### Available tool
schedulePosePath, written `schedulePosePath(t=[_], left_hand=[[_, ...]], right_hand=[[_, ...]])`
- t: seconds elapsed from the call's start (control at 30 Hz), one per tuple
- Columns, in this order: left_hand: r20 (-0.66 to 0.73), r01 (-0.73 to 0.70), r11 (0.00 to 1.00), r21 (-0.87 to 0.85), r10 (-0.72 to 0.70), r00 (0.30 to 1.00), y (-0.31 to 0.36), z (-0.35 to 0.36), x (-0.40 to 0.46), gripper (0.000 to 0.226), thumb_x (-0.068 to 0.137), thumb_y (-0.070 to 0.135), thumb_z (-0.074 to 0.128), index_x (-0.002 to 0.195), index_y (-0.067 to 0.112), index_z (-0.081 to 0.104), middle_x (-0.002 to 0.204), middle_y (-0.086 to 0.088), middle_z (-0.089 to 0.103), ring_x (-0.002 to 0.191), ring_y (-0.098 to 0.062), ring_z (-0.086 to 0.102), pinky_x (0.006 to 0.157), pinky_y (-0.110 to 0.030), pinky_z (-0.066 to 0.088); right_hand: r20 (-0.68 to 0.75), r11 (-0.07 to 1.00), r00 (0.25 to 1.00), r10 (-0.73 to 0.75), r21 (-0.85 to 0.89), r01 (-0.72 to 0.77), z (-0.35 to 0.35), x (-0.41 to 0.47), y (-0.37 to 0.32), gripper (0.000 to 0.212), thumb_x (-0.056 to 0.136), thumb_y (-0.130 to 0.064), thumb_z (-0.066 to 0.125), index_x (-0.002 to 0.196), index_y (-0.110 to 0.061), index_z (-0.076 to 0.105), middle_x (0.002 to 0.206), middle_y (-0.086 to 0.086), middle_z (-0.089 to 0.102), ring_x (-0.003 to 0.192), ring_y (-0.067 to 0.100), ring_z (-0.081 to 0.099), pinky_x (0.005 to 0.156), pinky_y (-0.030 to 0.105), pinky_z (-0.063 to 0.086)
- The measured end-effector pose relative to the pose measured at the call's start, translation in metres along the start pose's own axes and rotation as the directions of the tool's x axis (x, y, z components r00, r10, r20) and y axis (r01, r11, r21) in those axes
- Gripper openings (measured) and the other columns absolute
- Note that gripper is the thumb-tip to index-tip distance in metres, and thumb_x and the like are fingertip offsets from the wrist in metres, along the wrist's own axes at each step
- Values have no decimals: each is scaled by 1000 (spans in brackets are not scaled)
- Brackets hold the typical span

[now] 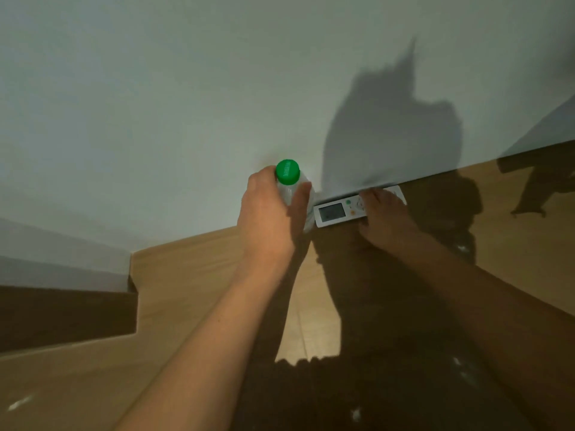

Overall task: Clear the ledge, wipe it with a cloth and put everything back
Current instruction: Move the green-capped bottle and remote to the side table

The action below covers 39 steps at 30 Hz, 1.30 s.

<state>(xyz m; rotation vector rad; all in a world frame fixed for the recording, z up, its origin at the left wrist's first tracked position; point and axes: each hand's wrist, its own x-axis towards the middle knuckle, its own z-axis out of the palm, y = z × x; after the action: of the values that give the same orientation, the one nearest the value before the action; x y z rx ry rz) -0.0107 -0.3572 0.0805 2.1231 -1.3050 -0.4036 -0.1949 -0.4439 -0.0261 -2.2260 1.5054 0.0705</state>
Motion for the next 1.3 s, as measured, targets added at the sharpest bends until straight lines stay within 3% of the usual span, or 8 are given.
schedulePosePath(t=[0.3,0.4,0.47,0.57,0.73,1.07,1.17,1.3], left_hand=[[-47,-59,998,0,59,997,6,17,2,33,97,43,62,119,18,61,112,2,59,96,-14,53,73,-24,36],[-23,-57,998,10,58,998,7,18,4,30,97,45,61,115,20,58,107,5,58,92,-13,55,67,-24,38],[4,-40,999,5,40,999,5,17,5,26,98,45,61,112,25,54,103,8,59,87,-9,57,62,-19,38],[18,8,998,-69,-7,1000,2,8,3,28,97,41,63,117,23,55,109,10,62,94,-6,57,70,-22,47],[-3,-22,981,-191,22,1000,8,-19,-23,35,97,37,64,126,19,57,112,13,60,100,-5,56,84,-30,52],[242,-183,894,-410,300,923,32,-41,-88,18,99,24,63,114,29,56,108,13,63,100,-10,60,85,-30,50],[246,-336,863,-377,443,862,45,-31,-107,15,96,15,66,109,18,59,105,6,63,96,-14,58,78,-25,48],[351,-391,841,-374,518,780,74,-22,-140,16,97,25,65,109,17,58,103,2,65,87,-13,61,76,-36,55]], right_hand=[[71,940,990,-120,-314,137,14,41,14,55,82,-28,69,130,-9,52,136,16,43,125,35,43,108,46,32],[105,926,990,-94,-357,125,7,38,12,50,82,-37,69,123,-13,53,131,11,44,117,29,50,91,39,42],[111,952,993,-50,-297,81,2,28,13,54,81,-41,69,123,-13,51,128,10,46,111,28,52,78,35,42],[74,996,993,89,-35,-87,-8,2,13,65,78,-46,71,128,-13,48,125,10,51,112,29,54,85,36,48],[-8,866,951,308,416,-277,-25,-59,-10,52,79,-49,72,117,-20,52,109,2,60,92,21,64,79,43,57],[-221,726,775,592,563,-394,-48,-200,-42,44,85,-52,67,115,-22,54,108,-3,63,87,16,64,72,36,54],[-232,662,692,683,597,-453,-46,-241,-37,43,83,-48,66,114,-20,57,105,-1,63,88,18,64,76,37,55],[-227,570,583,780,641,-514,-43,-293,-21,41,82,-48,65,111,-20,59,102,2,65,84,20,64,69,30,49]])
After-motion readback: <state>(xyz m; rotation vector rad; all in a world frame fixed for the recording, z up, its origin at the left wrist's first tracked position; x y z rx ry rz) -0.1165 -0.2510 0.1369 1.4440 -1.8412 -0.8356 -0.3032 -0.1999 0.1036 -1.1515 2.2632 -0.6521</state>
